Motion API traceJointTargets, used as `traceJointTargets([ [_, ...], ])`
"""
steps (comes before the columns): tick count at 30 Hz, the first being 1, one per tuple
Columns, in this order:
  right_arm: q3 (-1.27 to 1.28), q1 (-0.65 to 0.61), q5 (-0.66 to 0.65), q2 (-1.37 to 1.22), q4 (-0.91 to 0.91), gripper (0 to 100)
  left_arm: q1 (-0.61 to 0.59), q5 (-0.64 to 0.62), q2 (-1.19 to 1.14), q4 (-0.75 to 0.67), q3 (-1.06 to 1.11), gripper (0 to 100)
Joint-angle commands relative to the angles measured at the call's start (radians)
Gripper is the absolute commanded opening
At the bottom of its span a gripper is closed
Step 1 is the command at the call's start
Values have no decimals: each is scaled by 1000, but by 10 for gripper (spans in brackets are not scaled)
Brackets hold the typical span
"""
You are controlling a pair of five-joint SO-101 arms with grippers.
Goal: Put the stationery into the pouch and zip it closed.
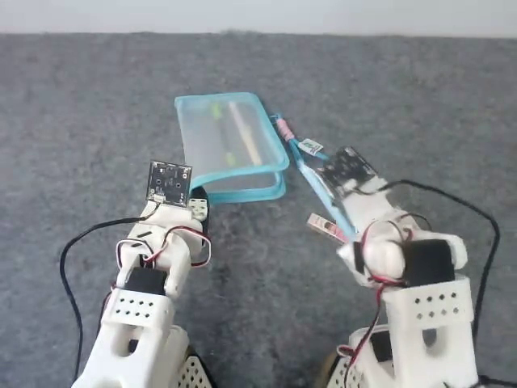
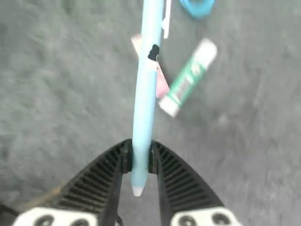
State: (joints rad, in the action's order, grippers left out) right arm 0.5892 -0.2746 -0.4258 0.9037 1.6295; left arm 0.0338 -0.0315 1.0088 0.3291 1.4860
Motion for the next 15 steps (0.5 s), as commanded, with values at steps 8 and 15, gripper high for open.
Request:
traceJointTargets([
  [8, -351, -275, 157, -464, 36, 8, 9, -8, 2, -15, -5, 12],
  [15, -453, -275, 158, -653, 30, 8, 9, -8, 2, -15, -5, 12],
])
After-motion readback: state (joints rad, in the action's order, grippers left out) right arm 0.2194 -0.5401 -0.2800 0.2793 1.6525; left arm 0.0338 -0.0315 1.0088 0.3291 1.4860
